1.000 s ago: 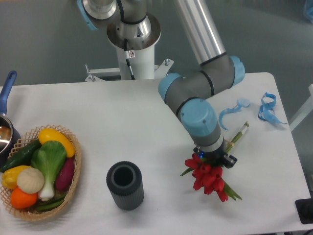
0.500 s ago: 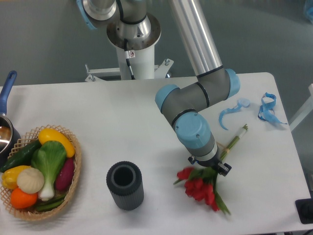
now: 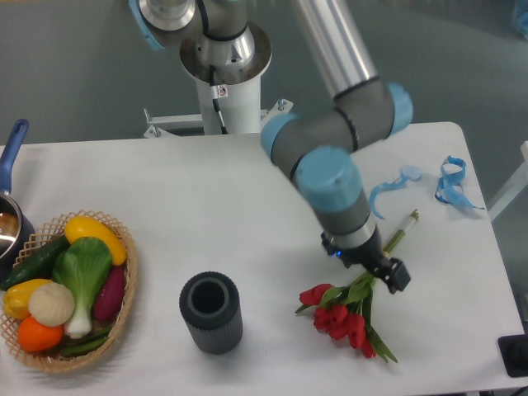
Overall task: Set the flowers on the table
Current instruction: 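Open the gripper to release the tulips and raise it away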
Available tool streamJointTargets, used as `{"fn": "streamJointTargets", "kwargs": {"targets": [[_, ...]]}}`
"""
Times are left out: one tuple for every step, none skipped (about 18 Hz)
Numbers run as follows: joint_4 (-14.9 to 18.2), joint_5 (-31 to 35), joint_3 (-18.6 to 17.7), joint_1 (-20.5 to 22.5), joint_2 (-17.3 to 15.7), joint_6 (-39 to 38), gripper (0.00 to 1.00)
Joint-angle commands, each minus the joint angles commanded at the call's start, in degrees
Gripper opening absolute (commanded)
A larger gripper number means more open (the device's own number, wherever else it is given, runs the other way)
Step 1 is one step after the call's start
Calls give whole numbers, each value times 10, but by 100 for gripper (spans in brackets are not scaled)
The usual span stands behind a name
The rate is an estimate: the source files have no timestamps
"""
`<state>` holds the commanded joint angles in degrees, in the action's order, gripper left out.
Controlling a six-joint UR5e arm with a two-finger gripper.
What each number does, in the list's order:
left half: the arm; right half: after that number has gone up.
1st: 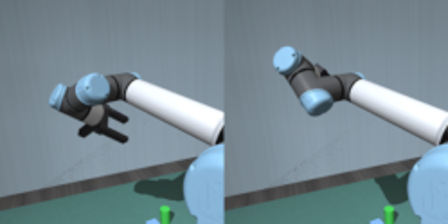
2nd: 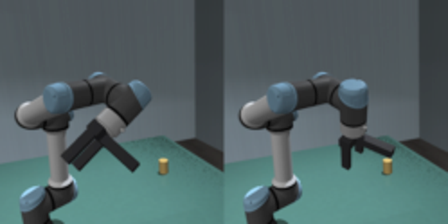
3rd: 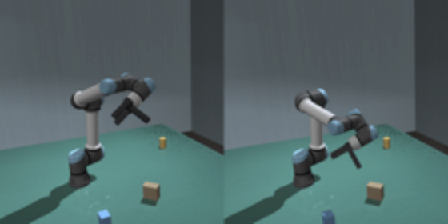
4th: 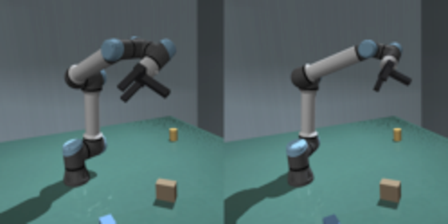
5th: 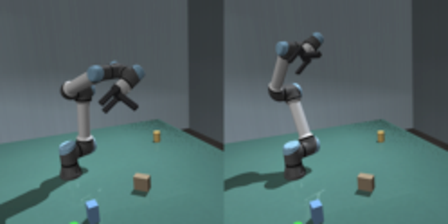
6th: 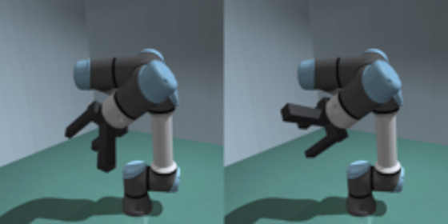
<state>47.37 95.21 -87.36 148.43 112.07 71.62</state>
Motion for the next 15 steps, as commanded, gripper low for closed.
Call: {"fn": "streamJointTargets", "kwargs": {"targets": [[8, -22, 0, 18, -10, 18, 100], [24, -38, 0, 31, -27, 47, 100], [47, -48, 1, 45, -43, 76, 100], [76, -56, 1, 62, -59, 104, 100], [106, -71, 0, 80, -73, 134, 100], [126, -86, 0, 98, -83, 167, 100], [136, -96, -2, 114, -94, 199, 100], [142, -95, -4, 126, -105, 228, 100], [147, -94, -10, 132, -112, 255, 100], [149, -98, -20, 144, -125, 278, 100], [150, -103, -29, 164, -134, 297, 100], [151, -119, -33, 176, -136, 315, 100], [150, -136, -37, 182, -140, 329, 100], [150, -146, -40, 192, -142, 337, 100], [150, -152, -40, 196, -142, 338, 100]]}}
